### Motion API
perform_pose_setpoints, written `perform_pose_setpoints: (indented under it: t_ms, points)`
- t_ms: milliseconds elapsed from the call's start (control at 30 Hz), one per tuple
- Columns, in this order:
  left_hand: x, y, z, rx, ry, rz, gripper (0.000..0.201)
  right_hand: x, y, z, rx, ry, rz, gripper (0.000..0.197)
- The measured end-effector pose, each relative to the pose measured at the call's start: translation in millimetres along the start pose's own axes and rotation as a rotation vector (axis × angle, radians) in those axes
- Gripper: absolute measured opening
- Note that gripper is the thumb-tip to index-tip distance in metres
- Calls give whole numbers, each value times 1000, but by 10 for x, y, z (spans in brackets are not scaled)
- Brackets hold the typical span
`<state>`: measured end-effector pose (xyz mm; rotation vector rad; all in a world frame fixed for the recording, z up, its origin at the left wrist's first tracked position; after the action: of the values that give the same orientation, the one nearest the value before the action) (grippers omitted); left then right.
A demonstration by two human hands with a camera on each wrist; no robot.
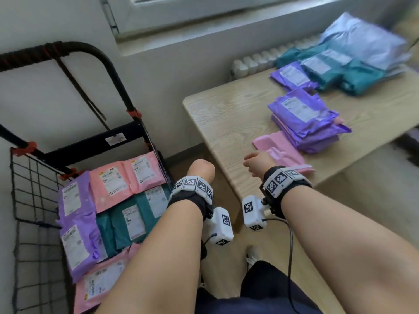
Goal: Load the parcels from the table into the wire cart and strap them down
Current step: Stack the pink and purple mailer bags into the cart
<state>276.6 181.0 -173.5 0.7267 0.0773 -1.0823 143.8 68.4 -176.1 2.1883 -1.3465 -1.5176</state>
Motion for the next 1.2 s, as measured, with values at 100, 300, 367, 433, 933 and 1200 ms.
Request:
perform_pose_setpoints:
  t_ms: [100, 300, 367, 433, 933, 1200]
  points:
    - [136, -385, 287, 55, -3, -64, 33, 278, 404, 187, -22, 20, 98, 14]
    - [468, -1153, 624, -50, 93, -55, 32, 794, 1102, 492, -92, -4, 174, 30]
    - [529, -1398, 701, -60, 132, -41, 32, 970, 1263, 586, -141, -16, 172, 34]
    - [546, -1617, 782, -58, 135, -35, 32, 1143, 1378, 669, -200, -25, 148, 35]
    - [412, -2012, 1079, -184, 128, 130, 56, 1468, 1515, 778, -315, 70, -225, 38]
    - [243, -1346, 1135, -321, 15, 339, 55, 1105, 1410, 276, -8, 119, -323, 27]
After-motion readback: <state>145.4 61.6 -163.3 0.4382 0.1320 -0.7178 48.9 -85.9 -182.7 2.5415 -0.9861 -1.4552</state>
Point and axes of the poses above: each hand's wrist, its own x-axis towards the middle knuckle, its own y-axis out of the back of the hand, z = x × y, the point moved 2 cm from there along x, towards the middle knuckle, and after that the axes turned 14 degrees about -y, right-handed, at the moved point
